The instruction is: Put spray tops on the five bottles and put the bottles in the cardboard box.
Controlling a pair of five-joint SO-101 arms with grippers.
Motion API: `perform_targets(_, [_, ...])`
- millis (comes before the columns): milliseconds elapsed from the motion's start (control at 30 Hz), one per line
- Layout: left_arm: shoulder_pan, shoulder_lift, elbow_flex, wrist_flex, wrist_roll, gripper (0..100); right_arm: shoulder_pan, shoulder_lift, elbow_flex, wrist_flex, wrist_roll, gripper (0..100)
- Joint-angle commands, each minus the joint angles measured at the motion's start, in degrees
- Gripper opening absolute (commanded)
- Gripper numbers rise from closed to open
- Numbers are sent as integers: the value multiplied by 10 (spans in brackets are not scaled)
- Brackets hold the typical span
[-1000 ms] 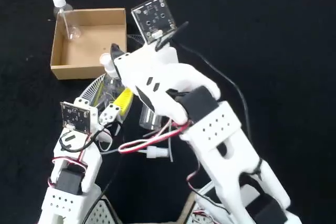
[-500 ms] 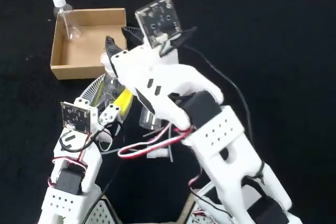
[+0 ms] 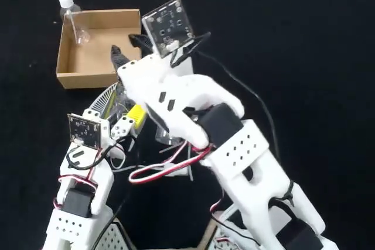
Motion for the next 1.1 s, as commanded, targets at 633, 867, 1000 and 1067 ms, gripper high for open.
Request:
perform_targets(633, [4,-5,12,-12,5,95,42,-52,60,-39,5,120])
perform_targets(867, [5,-5,12,-12,5,95,44,-93,109,-40,5,120])
perform_targets(1000, [6,-5,12,-12,5,95,42,-123,102,-62,5,120])
perform_targets(1067, [6,-5,12,-12,5,95,42,-135,96,-67,5,120])
